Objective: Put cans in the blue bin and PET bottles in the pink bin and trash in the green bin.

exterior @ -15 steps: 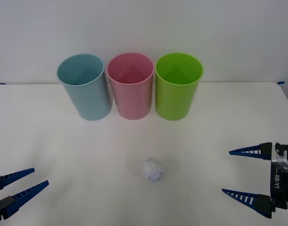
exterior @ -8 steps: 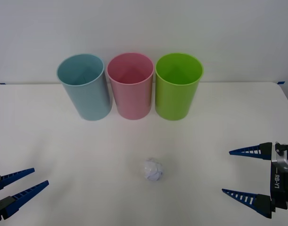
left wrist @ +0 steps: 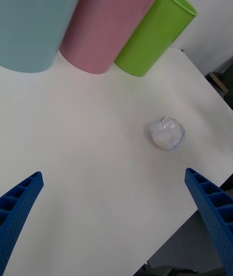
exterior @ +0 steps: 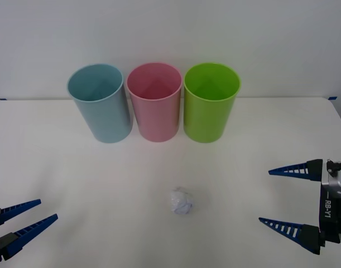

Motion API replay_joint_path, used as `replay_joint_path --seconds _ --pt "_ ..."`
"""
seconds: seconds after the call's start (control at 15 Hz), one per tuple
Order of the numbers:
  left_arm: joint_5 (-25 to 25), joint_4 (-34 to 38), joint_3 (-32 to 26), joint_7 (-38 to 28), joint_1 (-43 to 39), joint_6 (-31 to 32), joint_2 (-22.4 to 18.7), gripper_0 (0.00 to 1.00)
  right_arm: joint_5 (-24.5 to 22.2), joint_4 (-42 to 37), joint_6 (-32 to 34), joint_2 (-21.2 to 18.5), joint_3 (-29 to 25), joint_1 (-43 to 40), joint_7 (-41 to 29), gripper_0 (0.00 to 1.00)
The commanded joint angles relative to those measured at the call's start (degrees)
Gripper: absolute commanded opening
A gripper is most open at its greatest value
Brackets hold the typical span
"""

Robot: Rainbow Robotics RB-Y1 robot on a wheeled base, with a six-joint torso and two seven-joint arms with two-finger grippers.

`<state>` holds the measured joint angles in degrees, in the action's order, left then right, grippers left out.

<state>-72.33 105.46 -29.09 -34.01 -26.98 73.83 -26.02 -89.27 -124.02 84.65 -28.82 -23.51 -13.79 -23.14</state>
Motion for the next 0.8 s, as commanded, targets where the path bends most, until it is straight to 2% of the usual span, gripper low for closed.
replay_joint_path --seconds 0.07,0.27,0.47,0.67,0.8 --pt "0.0 0.01 0.0 0.0 0.0 0.0 0.0 1.0 -2.22 -6.76 -0.1 -2.29 -1.27 0.43 -6.65 1.0" --pt "0.0 0.01 0.0 0.0 0.0 0.0 0.0 1.0 -4.59 -12.04 -0.02 -6.33 -1.36 1.66 -14.21 1.0" --pt "0.0 0.01 0.0 0.0 0.0 0.0 0.0 1.0 -8.64 -14.5 -0.02 -10.9 1.28 2.9 -20.8 1.0" --pt "0.0 0.01 0.0 0.0 0.0 0.0 0.0 1.0 -12.5 -14.67 0.07 -14.68 6.72 6.59 -27.4 1.0" --pt "0.0 0.01 0.0 0.0 0.0 0.0 0.0 1.0 -16.02 -14.5 0.16 -14.77 11.21 10.45 -29.86 1.0"
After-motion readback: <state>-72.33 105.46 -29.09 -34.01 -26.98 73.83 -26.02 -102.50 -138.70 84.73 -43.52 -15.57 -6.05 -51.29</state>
